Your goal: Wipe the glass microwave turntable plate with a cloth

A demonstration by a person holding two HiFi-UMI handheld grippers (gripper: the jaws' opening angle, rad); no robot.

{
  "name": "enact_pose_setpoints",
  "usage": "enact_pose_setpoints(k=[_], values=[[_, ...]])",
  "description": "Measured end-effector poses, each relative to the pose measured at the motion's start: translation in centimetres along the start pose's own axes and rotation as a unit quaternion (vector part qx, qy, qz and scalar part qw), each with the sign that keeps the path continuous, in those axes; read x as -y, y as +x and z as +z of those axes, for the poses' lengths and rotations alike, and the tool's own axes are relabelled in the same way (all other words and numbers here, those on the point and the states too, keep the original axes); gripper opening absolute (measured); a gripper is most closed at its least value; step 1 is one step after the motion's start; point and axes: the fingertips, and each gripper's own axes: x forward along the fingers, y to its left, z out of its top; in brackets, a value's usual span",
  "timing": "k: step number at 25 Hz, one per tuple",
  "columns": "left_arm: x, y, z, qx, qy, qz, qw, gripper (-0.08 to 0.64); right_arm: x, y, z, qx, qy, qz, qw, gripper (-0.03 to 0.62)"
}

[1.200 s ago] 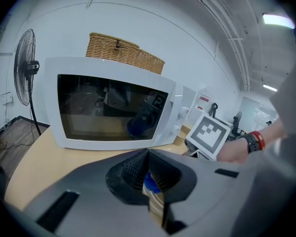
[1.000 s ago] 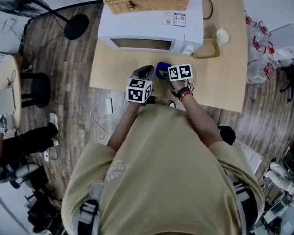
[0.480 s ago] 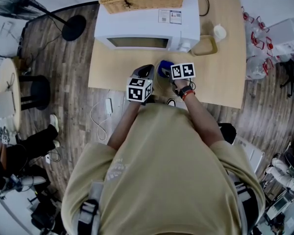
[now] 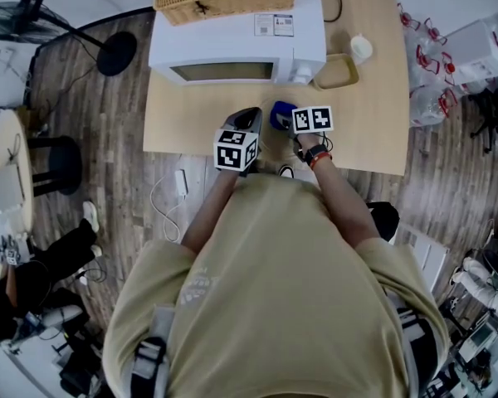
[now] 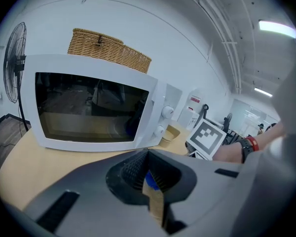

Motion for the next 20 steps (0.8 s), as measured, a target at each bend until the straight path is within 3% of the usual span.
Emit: enact_pose_setpoints(k=[20], values=[[2.3, 1.4, -0.4, -0.013, 0.015, -0.024, 0.9995, 0.017, 2.7, -2.5, -0.3, 0.023, 0.02, -0.025, 0.999, 0.13]])
